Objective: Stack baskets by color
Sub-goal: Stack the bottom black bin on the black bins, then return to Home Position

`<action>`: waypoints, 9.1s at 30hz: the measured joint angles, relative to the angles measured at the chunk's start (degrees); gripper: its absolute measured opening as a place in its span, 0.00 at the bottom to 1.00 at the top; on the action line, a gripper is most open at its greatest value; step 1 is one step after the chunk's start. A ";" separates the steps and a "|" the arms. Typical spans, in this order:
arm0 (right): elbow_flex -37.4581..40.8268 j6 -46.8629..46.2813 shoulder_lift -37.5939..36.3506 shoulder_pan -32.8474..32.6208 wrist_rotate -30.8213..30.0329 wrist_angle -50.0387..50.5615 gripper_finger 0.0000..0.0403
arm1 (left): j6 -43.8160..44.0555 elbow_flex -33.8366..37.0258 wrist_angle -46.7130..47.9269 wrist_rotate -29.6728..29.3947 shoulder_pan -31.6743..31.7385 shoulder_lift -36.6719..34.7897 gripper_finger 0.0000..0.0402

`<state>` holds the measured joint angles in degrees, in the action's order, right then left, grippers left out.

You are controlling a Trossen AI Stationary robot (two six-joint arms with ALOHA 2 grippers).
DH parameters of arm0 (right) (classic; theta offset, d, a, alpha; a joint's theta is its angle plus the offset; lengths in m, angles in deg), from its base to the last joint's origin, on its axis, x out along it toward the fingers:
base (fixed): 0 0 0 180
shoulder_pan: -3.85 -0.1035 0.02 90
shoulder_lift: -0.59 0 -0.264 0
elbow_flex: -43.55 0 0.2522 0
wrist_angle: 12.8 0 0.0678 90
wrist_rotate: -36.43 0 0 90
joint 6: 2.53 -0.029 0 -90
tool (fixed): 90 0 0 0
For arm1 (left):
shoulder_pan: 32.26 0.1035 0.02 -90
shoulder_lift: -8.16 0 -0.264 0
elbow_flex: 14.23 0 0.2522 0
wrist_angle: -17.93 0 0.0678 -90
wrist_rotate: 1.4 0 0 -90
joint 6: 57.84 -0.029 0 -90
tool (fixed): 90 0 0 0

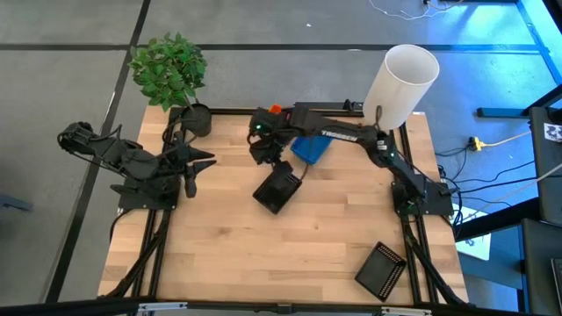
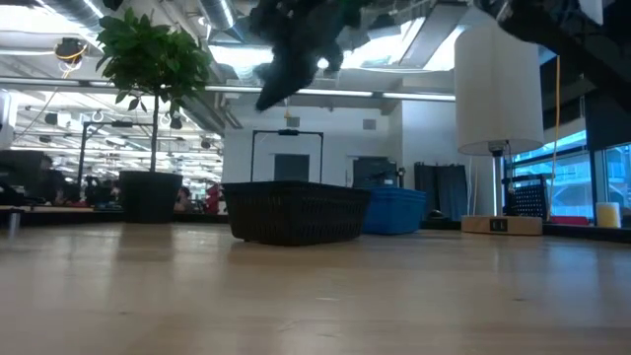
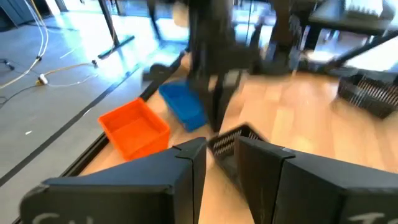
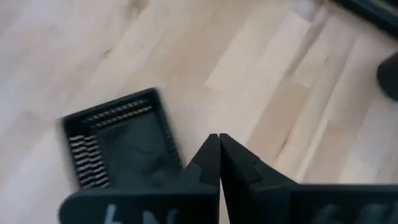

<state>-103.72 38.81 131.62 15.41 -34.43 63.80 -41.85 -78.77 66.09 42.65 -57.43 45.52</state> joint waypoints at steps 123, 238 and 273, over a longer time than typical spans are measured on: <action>59.98 -40.70 -25.67 -50.73 -1.08 1.91 0.28 | -2.68 0.02 4.50 9.46 0.00 -0.33 0.19; 20.63 10.13 -9.41 0.87 -1.45 -3.52 0.18 | 4.65 0.00 3.30 -1.38 0.01 -0.31 0.19; 3.85 0.92 -6.97 -0.37 4.03 1.16 0.00 | 4.63 0.00 3.88 -1.06 0.02 -0.33 0.19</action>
<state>-99.87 39.73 124.64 15.03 -30.39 64.95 -37.22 -78.78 69.97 41.59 -57.41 45.19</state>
